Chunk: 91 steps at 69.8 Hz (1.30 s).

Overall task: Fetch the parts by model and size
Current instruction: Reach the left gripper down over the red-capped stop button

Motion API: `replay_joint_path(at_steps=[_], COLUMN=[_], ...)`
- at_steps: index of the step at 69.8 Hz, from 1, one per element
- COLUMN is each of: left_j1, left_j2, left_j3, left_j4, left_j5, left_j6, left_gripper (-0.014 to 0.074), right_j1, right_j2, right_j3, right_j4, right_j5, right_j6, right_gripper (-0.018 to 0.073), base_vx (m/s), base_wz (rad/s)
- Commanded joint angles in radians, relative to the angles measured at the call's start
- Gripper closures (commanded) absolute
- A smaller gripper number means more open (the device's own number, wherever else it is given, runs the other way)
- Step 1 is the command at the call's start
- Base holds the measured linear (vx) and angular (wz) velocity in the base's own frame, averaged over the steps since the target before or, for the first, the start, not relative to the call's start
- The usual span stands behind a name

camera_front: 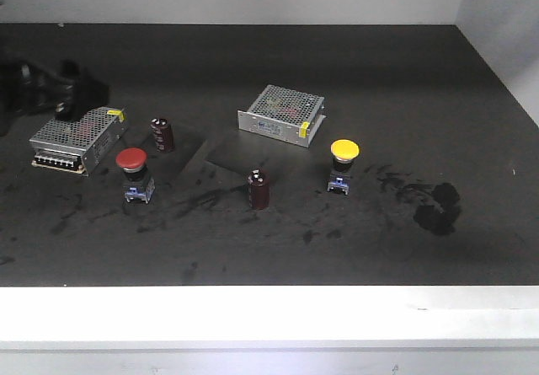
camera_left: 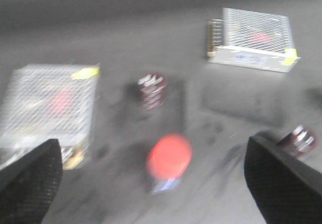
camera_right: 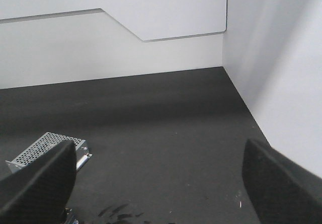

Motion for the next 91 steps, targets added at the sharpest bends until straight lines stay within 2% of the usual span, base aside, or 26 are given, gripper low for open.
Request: replay_joint_path(at_steps=[1,10,22,28,37,42,49,54,69,82,91], left_j1=[-0.024,-0.040,-0.073,-0.097,-0.128,-0.143,-0.155,-0.155,-0.155,-0.155,-0.155], left_j2=[0.075,0.192,0.350,0.412,0.492,0.519,0.543,0.555,0.557,0.552,0.506], left_j3=[-0.137,-0.278,-0.467,-0.543,-0.632,-0.643,-0.641,-0.641,-0.641,-0.629,-0.539], left_j4=[-0.014,0.026,0.141,0.207,0.225,0.235,0.293,0.293,0.328,0.273,0.326], left_j5=[0.043,0.192,0.391,0.455,0.545,0.546,0.546,0.546,0.547,0.547,0.547], left_j6=[-0.046,-0.111,-0.279,-0.315,-0.319,-0.327,-0.374,-0.397,-0.404,-0.381,-0.381], left_gripper=[-0.0084,-0.0076,-0.0041,-0.0027,-0.0019,-0.0017,-0.0015,-0.0015,-0.0015,-0.0013,-0.0011], right_j1=[-0.004,-0.004,-0.004,-0.004,-0.004,-0.004,-0.004,-0.003,-0.003,-0.003,-0.003], right_j2=[0.000,0.000,0.000,0.000,0.000,0.000,0.000,0.000,0.000,0.000,0.000], right_j3=[-0.033,-0.033,-0.033,-0.033,-0.033,-0.033,-0.033,-0.033,-0.033,-0.033,-0.033], right_j4=[-0.004,-0.004,-0.004,-0.004,-0.004,-0.004,-0.004,-0.004,-0.004,-0.004,-0.004], right_j5=[-0.071,-0.072,-0.072,-0.072,-0.071,-0.070,-0.069,-0.068,-0.053,-0.051,-0.045], right_j6=[-0.012,-0.012,-0.012,-0.012,-0.012,-0.012,-0.012,-0.012,-0.012,-0.012,-0.012], right_gripper=[-0.0062,-0.0057,-0.0050,-0.0047,-0.0041,-0.0039,-0.0036,-0.0035,-0.0035,-0.0035,-0.0035], base_vx=[0.00,0.00,0.00,0.00,0.00,0.00,0.00,0.00,0.00,0.00,0.00], base_wz=[0.00,0.00,0.00,0.00,0.00,0.00,0.00,0.00,0.00,0.00,0.00])
